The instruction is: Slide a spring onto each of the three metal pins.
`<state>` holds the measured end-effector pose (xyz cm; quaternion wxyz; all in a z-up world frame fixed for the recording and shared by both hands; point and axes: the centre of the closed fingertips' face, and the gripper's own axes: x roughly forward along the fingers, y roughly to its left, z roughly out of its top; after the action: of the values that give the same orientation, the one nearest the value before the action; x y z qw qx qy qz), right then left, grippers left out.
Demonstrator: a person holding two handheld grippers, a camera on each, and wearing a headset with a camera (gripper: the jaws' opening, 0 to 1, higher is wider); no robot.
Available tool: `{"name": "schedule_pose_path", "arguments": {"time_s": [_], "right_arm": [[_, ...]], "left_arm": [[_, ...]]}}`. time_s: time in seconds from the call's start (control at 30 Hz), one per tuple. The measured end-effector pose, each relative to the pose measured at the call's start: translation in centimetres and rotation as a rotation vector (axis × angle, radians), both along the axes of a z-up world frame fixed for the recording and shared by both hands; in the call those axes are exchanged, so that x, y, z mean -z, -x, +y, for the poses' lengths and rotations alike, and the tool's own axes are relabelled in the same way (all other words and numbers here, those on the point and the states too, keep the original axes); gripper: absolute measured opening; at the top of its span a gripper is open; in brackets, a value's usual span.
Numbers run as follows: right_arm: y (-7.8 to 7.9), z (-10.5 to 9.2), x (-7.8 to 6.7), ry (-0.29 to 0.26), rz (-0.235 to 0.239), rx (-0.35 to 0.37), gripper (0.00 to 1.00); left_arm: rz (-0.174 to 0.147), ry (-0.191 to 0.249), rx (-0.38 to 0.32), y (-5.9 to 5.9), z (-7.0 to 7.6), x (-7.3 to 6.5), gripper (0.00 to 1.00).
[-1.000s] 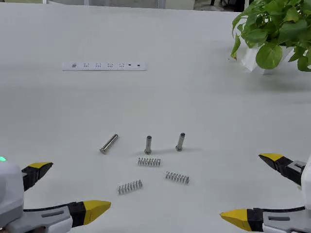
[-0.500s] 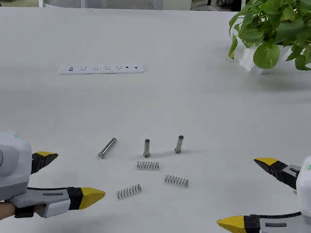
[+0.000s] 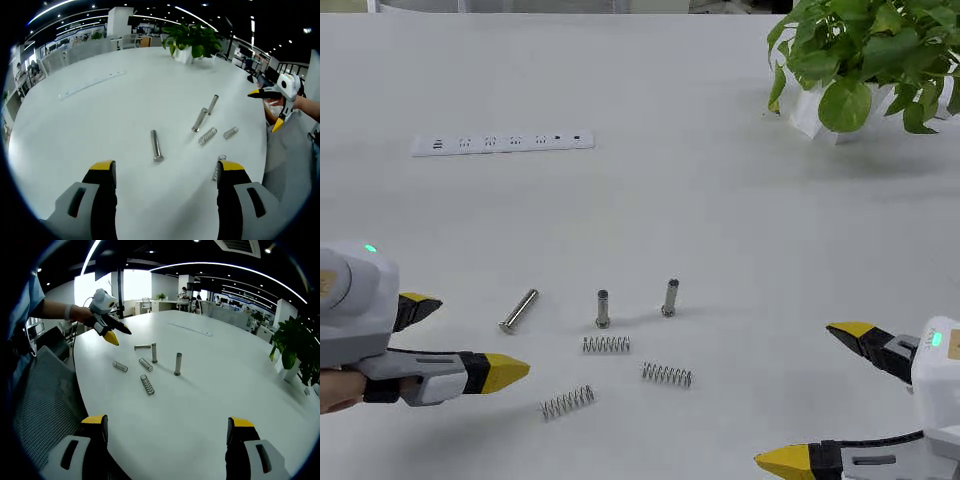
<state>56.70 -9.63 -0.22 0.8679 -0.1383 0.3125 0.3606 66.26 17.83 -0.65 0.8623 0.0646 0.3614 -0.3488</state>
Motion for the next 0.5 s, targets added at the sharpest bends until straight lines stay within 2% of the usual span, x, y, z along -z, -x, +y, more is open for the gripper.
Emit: {"name": "schedule_pose_path", "arguments": {"time_s": [0.37,0.5], "right_arm": [[0.2,-0.6,0.2,0.0,0.006,0.017,0.99],[0.1,-0.6,0.2,0.001,0.005,0.018,0.99]], "left_arm": [[0.009,-0.036,0.008,-2.2,-0.9,0.7,0.69],[0.04,-0.044,0.013,-2.7,-1.1,0.9,0.6]]}}
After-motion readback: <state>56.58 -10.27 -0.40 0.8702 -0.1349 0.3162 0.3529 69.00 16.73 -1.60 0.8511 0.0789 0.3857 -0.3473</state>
